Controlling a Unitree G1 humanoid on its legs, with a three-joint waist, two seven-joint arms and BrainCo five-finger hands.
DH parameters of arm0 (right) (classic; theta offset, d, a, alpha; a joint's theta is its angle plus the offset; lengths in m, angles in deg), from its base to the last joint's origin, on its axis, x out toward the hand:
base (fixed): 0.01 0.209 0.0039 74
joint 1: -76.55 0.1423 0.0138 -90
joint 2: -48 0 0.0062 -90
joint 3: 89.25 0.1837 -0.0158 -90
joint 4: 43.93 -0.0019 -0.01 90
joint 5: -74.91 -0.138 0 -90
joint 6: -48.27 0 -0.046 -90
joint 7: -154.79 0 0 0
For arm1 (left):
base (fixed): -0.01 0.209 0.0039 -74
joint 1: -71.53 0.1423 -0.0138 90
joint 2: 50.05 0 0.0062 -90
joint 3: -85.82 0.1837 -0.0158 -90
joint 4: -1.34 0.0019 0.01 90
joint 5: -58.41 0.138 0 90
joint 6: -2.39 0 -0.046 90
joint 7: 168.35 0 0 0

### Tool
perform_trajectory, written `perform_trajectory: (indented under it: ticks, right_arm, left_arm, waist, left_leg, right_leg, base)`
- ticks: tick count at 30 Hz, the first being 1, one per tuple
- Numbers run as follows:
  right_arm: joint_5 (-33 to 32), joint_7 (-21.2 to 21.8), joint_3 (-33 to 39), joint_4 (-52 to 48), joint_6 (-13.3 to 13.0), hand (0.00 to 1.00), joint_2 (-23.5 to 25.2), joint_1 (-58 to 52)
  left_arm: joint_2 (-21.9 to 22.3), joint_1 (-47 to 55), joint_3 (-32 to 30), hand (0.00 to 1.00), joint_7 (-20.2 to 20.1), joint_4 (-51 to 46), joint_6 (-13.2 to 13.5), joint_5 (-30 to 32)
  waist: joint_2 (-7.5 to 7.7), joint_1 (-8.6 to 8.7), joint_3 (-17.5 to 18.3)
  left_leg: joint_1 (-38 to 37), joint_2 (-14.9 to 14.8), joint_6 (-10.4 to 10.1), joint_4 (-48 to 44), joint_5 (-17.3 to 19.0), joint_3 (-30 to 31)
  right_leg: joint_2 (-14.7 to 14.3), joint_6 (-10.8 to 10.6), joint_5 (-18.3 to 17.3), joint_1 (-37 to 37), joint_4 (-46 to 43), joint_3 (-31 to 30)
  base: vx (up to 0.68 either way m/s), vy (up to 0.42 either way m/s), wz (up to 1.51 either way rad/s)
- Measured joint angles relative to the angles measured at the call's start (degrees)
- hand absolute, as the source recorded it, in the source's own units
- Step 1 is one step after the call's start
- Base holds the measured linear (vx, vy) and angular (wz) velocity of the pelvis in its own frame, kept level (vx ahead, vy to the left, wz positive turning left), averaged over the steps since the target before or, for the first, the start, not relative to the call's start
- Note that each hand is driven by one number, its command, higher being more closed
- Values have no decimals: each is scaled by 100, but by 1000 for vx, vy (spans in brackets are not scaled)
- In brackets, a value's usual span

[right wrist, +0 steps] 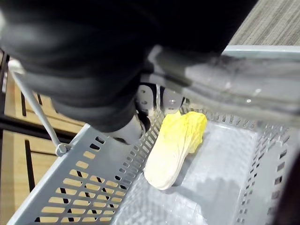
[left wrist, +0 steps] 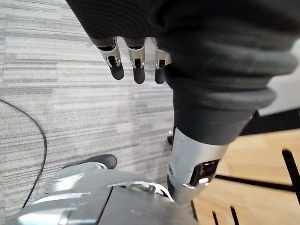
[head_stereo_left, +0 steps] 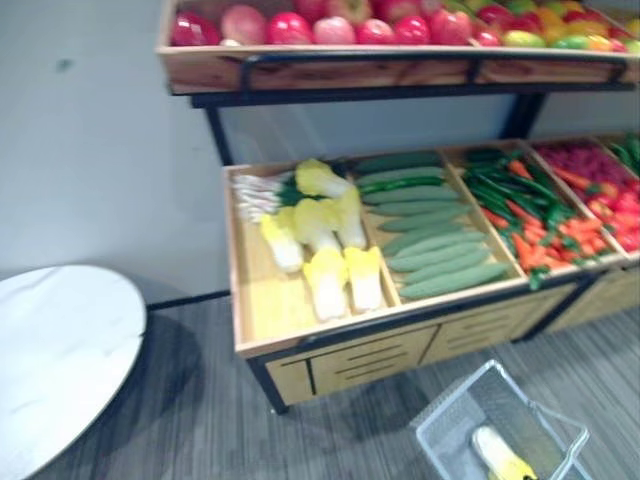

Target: Pick vegetable in the basket

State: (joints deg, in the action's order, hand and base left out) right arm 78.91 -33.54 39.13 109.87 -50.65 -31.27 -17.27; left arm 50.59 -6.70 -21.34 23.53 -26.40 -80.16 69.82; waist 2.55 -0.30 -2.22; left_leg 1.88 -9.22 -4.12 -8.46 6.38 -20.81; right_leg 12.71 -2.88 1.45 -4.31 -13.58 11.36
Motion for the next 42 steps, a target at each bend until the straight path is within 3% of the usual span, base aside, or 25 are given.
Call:
perform_trajectory:
  ticks: [2, 3, 5, 8, 10, 11, 12, 13, 16, 17, 18, 20, 21, 22, 23, 24, 26, 29, 30, 31, 33, 35, 39, 40, 42]
  right_arm:
    - [1, 3, -433, -47, -93, 100, -55, 12]
    - [1, 2, -540, -45, -118, 100, -65, 55]
    - [6, -27, -603, -88, -121, 100, -99, 191]
    - [45, -26, -673, 9, -112, 100, -94, 192]
    - [60, 0, -672, 13, -64, 100, -91, 221]
    - [59, -12, -622, 9, -43, 100, -161, 246]
    - [57, -29, -588, 13, -23, 100, -183, 239]
    - [55, -60, -519, 13, 3, 100, -192, 232]
    - [43, -94, -626, 35, 37, 100, -142, 261]
    - [42, -101, -720, 65, 49, 100, -135, 249]
    - [38, -112, -754, 126, 53, 100, -134, 250]
    - [33, -115, -821, 162, 56, 100, -145, 202]
    - [34, -120, -970, 199, 28, 100, -181, 162]
    - [42, -118, -1058, 211, 8, 100, -241, 155]
    - [44, -116, -1146, 211, 1, 100, -281, 161]
    - [46, -99, -1349, 250, 0, 100, -398, 184]
    - [61, -62, -1629, 310, -13, 100, -511, 271]
    - [52, -53, -1644, 300, -66, 100, -503, 283]
    - [49, -57, -1638, 296, -67, 100, -499, 250]
    - [43, -66, -1636, 298, -58, 100, -445, 249]
    - [37, -108, -1625, 232, -74, 100, -202, 191]
    - [37, -119, -1619, 152, -78, 100, -117, 142]
    - [51, -118, -1620, -93, -146, 100, -68, 124]
    - [70, -108, -1624, -225, -156, 100, -92, 109]
    - [85, -105, -1588, -436, -154, 100, -151, 74]
  left_arm:
    - [-33, -49, 54, 0, 15, -3, -8, 138]
    - [-34, -89, 115, 0, 20, -13, 7, 152]
    - [-127, -162, 262, 0, 11, -189, 73, 280]
    - [-170, -116, 345, 0, 1, -180, 71, 285]
    - [-153, -177, 344, 0, -61, -178, 66, 284]
    - [-37, -201, 358, 0, -111, -170, 70, 284]
    - [30, -206, 370, 0, -110, -172, 73, 283]
    - [121, -271, 403, 0, -111, -165, 74, 281]
    - [66, -446, 459, 0, -98, -115, 73, 288]
    - [64, -511, 493, 0, -91, -80, 72, 290]
    - [13, -550, 490, 0, -86, -69, 72, 290]
    - [9, -542, 484, 0, -65, -66, 70, 285]
    - [21, -516, 432, 0, -48, -67, 72, 261]
    - [46, -466, 408, 0, -14, -83, 82, 213]
    - [77, -466, 369, 0, 7, -83, 81, 212]
    - [135, -438, 324, 0, 63, -99, 108, 128]
    - [203, -344, 344, 0, 126, -150, 140, 9]
    - [200, -292, 374, 0, 123, -135, 161, 1]
    - [228, -288, 354, 0, 118, -125, 193, 1]
    - [237, -285, 293, 0, 103, -114, 192, 3]
    - [144, -338, 94, 0, 104, -138, 199, 10]
    - [120, -324, 16, 0, 95, -140, 192, 20]
    - [194, -381, -2, 0, 26, -199, 196, 69]
    - [222, -414, 26, 0, 14, -187, 194, 76]
    - [282, -432, 138, 0, -6, -191, 191, 77]
  waist:
    - [-160, 26, -84]
    - [-218, 0, -127]
    - [-34, 26, -280]
    - [-39, 6, -300]
    - [-51, -10, -369]
    - [-194, 1, -392]
    - [-253, 14, -399]
    - [-382, 32, -366]
    - [-276, 23, -437]
    - [-202, 28, -480]
    - [-284, 41, -484]
    - [-245, 80, -519]
    - [-267, 66, -508]
    - [-300, 20, -540]
    - [-338, -14, -565]
    - [-335, -79, -567]
    - [-331, -185, -571]
    - [-365, -169, -575]
    - [-423, -192, -594]
    - [-427, -227, -573]
    - [-126, -216, -593]
    - [-6, -228, -552]
    - [-81, -308, -509]
    - [-172, -310, -528]
    - [-274, -365, -526]
  left_leg:
    - [-149, -254, 193, 95, -25, -736]
    - [-154, -338, 291, 170, -37, -949]
    - [-377, -206, 336, 335, -55, -1644]
    - [-545, -207, 338, 318, -56, -2317]
    - [-587, -233, 337, 191, -56, -2777]
    - [-641, -260, 323, 203, -64, -3042]
    - [-627, -284, 309, 222, -78, -3085]
    - [-588, -338, 284, 152, -93, -3254]
    - [-396, -485, 283, -376, -90, -3595]
    - [-311, -653, 280, -680, -83, -3685]
    - [-284, -919, 282, -1058, -79, -3667]
    - [-288, -1305, 274, -1660, -69, -3648]
    - [-323, -1585, 291, -2136, -81, -3541]
    - [-236, -1786, 332, -2613, -142, -2933]
    - [-57, -1812, 343, -2812, -142, -2455]
    - [202, -1290, 121, -2655, 181, -1089]
    - [403, -259, -202, -2068, 628, 925]
    - [500, 255, -265, -1001, 652, 2185]
    - [540, 259, -220, -608, 371, 2486]
    - [497, 279, -192, -619, 348, 2409]
    - [505, 466, -75, -569, 391, 2109]
    - [429, 603, -21, -589, 419, 1937]
    - [280, 780, 197, -620, 573, 1681]
    - [252, 775, 284, -712, 705, 1669]
    - [94, 736, 356, -807, 866, 1614]
  right_leg:
    - [-266, 57, 956, -85, 661, 246]
    - [-223, 137, 875, -66, 571, 559]
    - [419, 405, -349, -251, -1581, 1843]
    - [580, 465, -454, 163, -2271, 2211]
    - [602, 296, -633, 326, -1833, 2578]
    - [434, 321, -658, 370, -1411, 2831]
    - [352, 300, -671, 368, -1217, 2844]
    - [261, 112, -793, 374, -851, 2838]
    - [17, -65, -965, 405, 103, 2708]
    - [-170, -63, -959, 487, 554, 2633]
    - [-346, -6, -861, 578, 795, 2566]
    - [-512, 3, -863, 675, 884, 2403]
    - [-640, 44, -887, 746, 894, 2225]
    - [-742, 140, -944, 824, 896, 1903]
    - [-770, 175, -938, 857, 880, 1752]
    - [-708, 187, -933, 808, 870, 1376]
    - [-653, 176, -862, 693, 930, 772]
    - [-750, 109, -816, 564, 991, 273]
    - [-861, 26, -765, 552, 1055, 98]
    - [-855, -27, -732, 559, 1101, 6]
    - [-629, -268, -577, 556, 1282, -160]
    - [-492, -331, -539, 572, 1281, -245]
    - [-274, -414, -522, 586, 1171, -247]
    - [-235, -550, -618, 482, 815, -247]
    - [-165, -546, -840, 17, -414, -310]
  base:
    - [9, 158, -166]
    - [-70, 100, -142]
    - [-82, 93, -128]
    - [15, 10, -137]
    - [-13, -125, -135]
    - [-35, -139, -116]
    - [-12, -183, -126]
    - [-2, -207, -82]
    - [18, -292, -102]
    - [1, -300, -66]
    - [-54, -301, -61]
    - [-89, -144, -53]
    - [-86, -130, -90]
    - [-70, -114, -99]
    - [-40, -49, -119]
    - [-15, 52, -133]
    - [-2, 117, -157]
    - [43, 186, -110]
    - [68, 215, -81]
    - [135, 208, -69]
    - [169, 200, -42]
    - [157, 204, -28]
    - [130, 147, -22]
    - [119, 149, -10]
    - [65, 128, -13]
